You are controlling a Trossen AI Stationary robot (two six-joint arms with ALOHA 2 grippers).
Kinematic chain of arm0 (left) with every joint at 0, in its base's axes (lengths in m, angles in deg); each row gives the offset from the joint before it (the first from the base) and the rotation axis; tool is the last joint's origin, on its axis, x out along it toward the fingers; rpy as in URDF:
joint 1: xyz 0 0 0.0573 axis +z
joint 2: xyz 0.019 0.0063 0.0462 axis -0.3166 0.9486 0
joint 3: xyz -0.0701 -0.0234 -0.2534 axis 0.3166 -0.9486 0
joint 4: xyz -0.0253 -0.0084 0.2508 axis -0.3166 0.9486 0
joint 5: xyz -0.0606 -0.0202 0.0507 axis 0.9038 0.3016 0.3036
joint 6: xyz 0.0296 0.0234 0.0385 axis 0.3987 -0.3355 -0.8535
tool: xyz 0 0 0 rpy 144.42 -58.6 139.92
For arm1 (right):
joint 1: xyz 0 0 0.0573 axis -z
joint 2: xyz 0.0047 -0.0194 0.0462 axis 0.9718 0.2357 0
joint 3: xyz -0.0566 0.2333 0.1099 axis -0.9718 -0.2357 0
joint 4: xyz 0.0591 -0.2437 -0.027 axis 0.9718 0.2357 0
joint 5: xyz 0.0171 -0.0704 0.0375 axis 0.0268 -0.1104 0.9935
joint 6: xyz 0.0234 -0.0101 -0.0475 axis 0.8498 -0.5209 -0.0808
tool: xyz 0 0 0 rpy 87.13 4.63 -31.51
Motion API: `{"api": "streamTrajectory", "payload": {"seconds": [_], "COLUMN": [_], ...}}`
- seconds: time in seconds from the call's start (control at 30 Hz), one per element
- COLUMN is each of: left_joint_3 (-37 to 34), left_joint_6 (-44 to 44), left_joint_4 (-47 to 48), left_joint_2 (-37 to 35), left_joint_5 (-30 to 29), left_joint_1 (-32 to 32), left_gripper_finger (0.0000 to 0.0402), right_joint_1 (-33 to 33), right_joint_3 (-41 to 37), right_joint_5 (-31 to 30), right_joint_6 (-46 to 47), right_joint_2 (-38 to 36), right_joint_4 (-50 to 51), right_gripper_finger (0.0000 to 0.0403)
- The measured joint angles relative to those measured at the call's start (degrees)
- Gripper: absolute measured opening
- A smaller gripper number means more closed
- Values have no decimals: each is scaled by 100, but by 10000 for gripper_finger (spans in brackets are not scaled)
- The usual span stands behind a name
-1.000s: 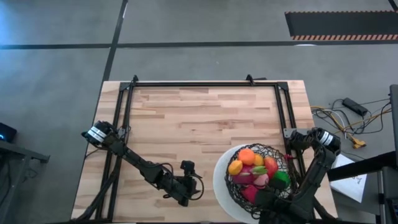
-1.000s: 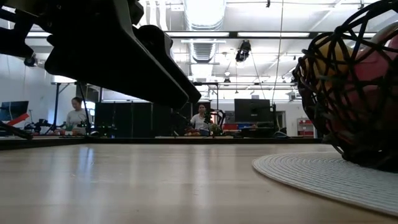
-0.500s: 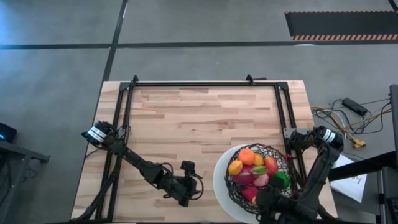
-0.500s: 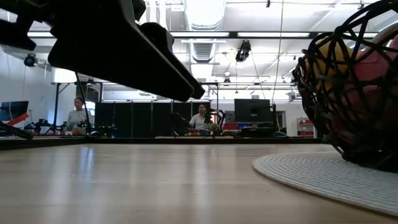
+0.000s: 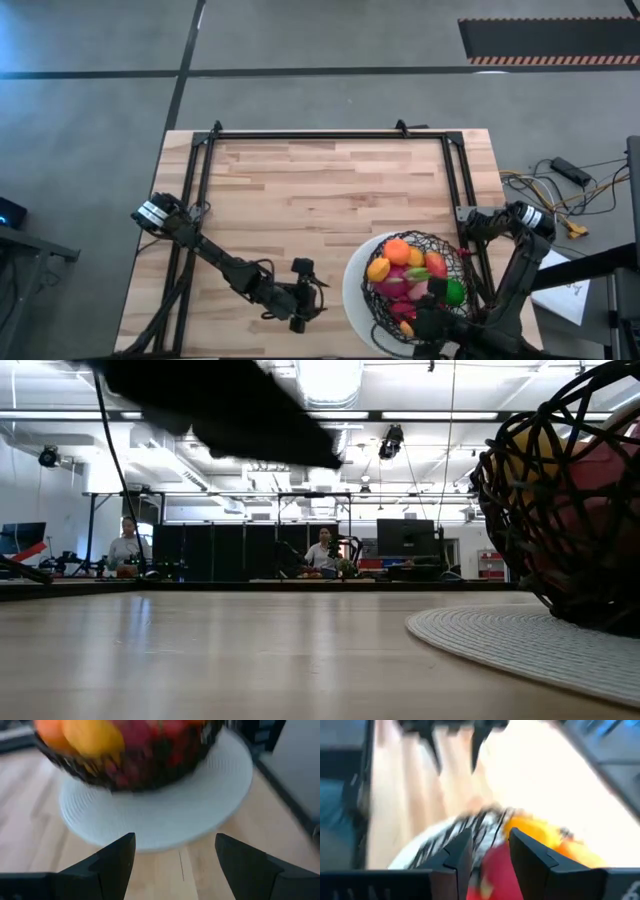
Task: Build produce basket
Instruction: Return to Home Position
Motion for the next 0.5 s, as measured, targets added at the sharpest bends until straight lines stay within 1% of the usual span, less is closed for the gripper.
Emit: {"api": "streamTrajectory", "payload": {"seconds": [0.03, 0.07, 0.2, 0.33, 0.43, 0.5], "left_joint_3": [0, 0, 1, 0, -28, -82], "left_joint_6": [-1, 0, -20, -11, 15, 127], "left_joint_4": [-76, -69, -216, -381, -380, -378], "left_joint_2": [-58, -131, -264, -283, -281, -281], "left_joint_5": [-49, -148, -560, -755, -783, -787], "left_joint_1": [0, -2, 0, 2, 2, -1], "left_gripper_finger": [258, 258, 258, 258, 258, 258], "right_joint_1": [84, 216, 960, 1852, 2423, 2665], "right_joint_3": [0, 0, 0, 0, -3, -4], "right_joint_5": [-205, -247, -33, 826, 1212, 1408], "right_joint_6": [36, 81, -39, -511, -604, -594], "right_joint_2": [0, -10, -48, -70, -68, -68], "right_joint_4": [-9, -11, 30, 165, 453, 692], "right_gripper_finger": [116, 114, 99, 76, 57, 45]}}
